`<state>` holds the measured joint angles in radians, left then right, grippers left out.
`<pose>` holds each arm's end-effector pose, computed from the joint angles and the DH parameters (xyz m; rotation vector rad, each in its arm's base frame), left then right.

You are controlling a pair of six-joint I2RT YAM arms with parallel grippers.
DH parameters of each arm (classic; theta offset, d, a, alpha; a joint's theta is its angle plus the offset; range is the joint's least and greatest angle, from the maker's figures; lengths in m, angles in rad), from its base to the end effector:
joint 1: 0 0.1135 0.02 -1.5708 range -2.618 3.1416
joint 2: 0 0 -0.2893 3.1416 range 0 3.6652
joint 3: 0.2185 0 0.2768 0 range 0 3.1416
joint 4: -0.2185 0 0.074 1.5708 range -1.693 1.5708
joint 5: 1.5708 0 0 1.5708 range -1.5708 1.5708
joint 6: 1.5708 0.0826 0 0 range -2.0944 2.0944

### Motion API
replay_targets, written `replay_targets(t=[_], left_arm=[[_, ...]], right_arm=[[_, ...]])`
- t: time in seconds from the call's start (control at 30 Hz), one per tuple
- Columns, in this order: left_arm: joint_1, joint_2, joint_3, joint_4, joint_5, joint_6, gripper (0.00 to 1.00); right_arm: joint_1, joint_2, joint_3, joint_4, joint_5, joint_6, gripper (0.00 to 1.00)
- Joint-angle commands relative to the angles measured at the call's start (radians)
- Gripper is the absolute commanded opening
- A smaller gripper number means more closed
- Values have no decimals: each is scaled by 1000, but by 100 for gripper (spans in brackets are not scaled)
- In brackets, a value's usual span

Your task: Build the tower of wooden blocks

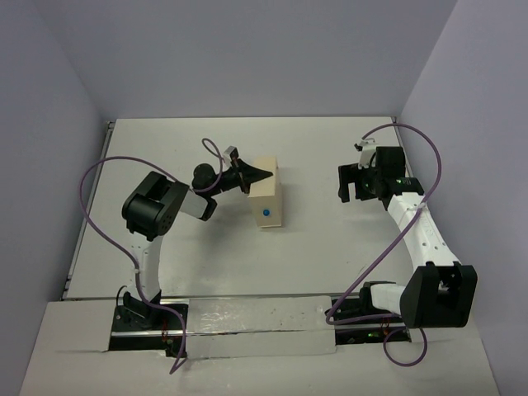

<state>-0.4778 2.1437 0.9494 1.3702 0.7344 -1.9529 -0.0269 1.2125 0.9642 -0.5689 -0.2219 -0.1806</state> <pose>0.3876 -0.2631 0.1511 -0.6138 1.9349 -2.3110 0.3014 0.0101 0.2635 -0.2856 2.3511 0.1652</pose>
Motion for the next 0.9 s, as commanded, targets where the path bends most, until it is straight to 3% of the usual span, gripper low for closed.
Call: replay_targets(t=[0.0,0.23,0.87], left_arm=[[2,12,-30,498,-116,-276,0],[-4,-30,-46,459,-136,-390,0],[-50,-43,7,497,-242,-526,0]], right_arm=[[-7,-6,21,-13,16,-5,100],[-7,4,33,-29,19,0,100],[-6,14,66,-62,44,-9,100]])
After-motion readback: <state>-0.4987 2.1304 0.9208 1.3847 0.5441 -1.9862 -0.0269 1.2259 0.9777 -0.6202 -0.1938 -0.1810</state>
